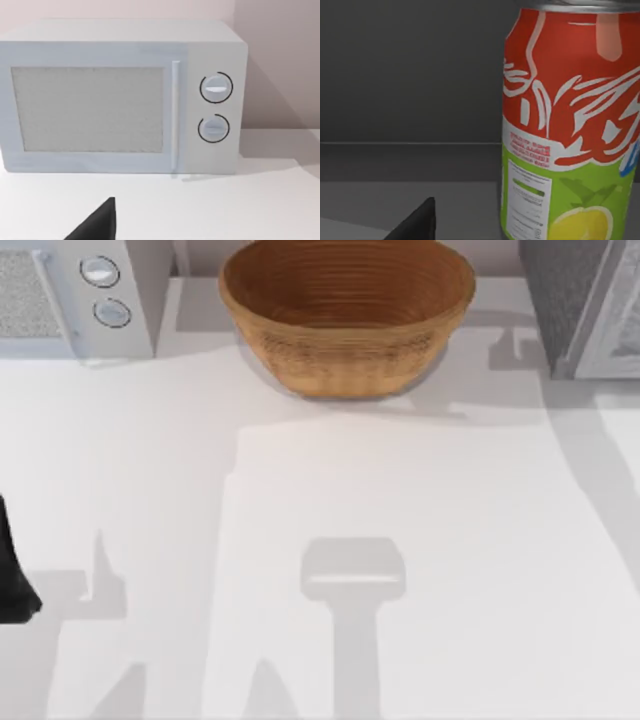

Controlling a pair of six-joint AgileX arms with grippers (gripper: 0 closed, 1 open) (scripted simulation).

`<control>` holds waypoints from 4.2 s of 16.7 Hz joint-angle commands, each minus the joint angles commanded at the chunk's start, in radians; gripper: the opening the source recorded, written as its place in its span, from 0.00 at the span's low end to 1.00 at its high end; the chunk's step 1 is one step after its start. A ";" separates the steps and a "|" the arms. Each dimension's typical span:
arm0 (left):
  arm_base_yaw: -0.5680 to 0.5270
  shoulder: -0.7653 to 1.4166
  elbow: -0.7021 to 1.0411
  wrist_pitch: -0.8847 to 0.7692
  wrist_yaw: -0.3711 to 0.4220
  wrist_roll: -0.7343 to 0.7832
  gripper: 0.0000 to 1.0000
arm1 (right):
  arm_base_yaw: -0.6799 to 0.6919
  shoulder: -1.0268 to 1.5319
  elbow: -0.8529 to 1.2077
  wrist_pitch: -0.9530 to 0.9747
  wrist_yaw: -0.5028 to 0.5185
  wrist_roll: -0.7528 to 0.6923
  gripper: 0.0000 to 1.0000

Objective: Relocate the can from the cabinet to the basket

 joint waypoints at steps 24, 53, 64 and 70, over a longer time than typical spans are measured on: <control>0.000 0.000 0.000 0.000 0.000 0.000 1.00 | -0.073 0.291 0.243 0.055 -0.066 -0.003 0.77; 0.000 0.000 0.000 0.000 0.000 0.000 1.00 | 0.051 -0.042 0.277 -0.320 0.048 -0.003 0.00; 0.000 0.000 0.000 0.000 0.000 0.000 1.00 | 0.056 -0.177 0.193 -0.307 0.052 0.000 0.00; 0.000 0.000 0.000 0.000 0.000 0.000 1.00 | 0.003 -0.467 -0.211 -0.119 -0.001 0.000 0.00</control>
